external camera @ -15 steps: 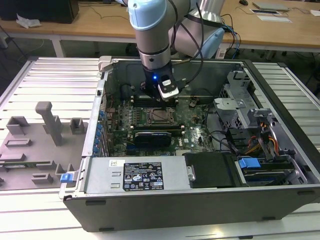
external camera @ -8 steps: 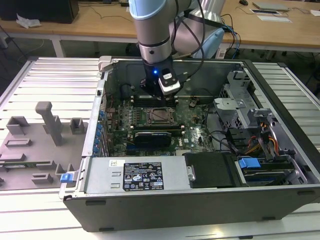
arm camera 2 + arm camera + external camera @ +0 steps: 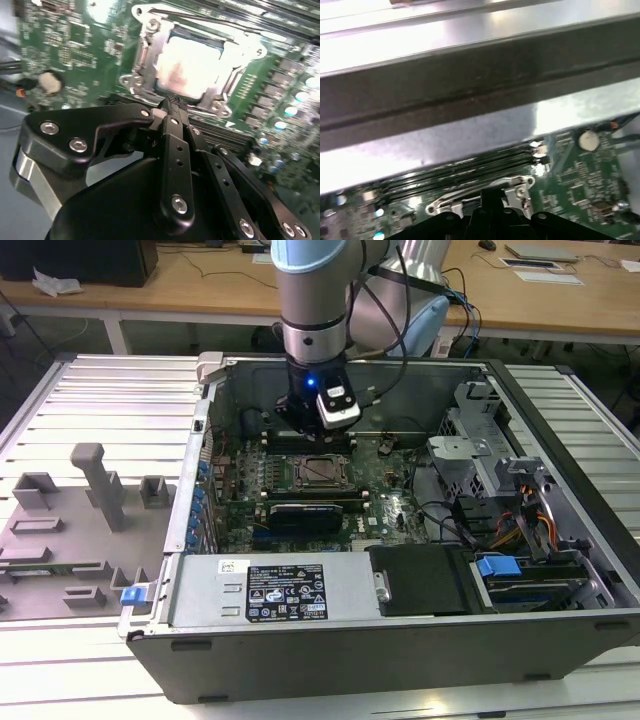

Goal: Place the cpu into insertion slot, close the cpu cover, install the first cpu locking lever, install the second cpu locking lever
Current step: 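Install the first cpu locking lever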

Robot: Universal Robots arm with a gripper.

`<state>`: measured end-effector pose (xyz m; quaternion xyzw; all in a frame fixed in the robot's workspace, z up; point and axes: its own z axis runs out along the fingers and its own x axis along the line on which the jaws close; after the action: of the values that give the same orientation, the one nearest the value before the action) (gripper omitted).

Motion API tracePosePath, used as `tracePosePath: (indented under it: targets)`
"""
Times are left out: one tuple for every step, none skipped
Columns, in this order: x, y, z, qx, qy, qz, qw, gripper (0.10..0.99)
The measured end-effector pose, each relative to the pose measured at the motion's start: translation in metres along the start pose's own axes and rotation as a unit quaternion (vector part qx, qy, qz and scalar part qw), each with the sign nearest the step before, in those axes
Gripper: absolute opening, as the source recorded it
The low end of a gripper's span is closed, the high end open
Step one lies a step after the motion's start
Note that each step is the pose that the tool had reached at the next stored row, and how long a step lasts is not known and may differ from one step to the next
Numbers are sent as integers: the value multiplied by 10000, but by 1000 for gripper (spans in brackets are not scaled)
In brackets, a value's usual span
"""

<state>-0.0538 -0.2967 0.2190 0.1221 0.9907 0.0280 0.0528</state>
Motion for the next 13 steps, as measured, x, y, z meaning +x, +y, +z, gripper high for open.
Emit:
tracePosePath:
  targets:
    - [-1,-3,1,20,-4,-2,10000,106]
    - [-4,-16,1,46,-10,-6,10000,106]
    - [-7,-28,1,60,-14,-7,10000,106]
    - [-10,-42,2,72,-18,-8,10000,106]
    - [-15,-60,2,83,-20,-9,10000,106]
    - [-21,-84,2,94,-23,-11,10000,106]
    - [-28,-109,2,106,-26,-13,9999,106]
    - [-33,-133,2,115,-28,-13,9999,106]
    - [-41,-168,2,131,-32,-14,9999,106]
    - [-47,-191,2,144,-35,-16,9999,106]
    - [-52,-210,2,157,-38,-18,9999,106]
    - [-57,-228,2,180,-44,-21,9998,106]
    - [-59,-238,2,199,-49,-23,9998,106]
